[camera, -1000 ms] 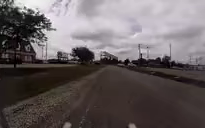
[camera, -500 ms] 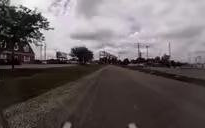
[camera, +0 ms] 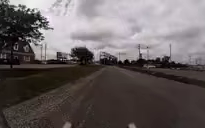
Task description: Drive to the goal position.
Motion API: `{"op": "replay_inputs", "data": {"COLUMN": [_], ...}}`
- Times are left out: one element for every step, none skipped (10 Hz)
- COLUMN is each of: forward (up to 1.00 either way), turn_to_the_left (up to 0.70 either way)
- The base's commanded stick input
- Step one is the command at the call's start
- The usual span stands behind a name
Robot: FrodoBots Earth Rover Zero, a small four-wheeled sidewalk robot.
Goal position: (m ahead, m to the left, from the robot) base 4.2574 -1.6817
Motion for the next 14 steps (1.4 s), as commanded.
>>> {"op": "replay_inputs", "data": {"forward": [0.60,0.60,0.60,0.60,0.60,0.60,0.60,0.60,0.60,0.60,0.60,0.60,0.60,0.60], "turn_to_the_left": [0.00,0.00,0.00,0.00,0.00,0.00,0.00,0.00,0.00,0.00,0.00,0.00,0.00,0.00]}}
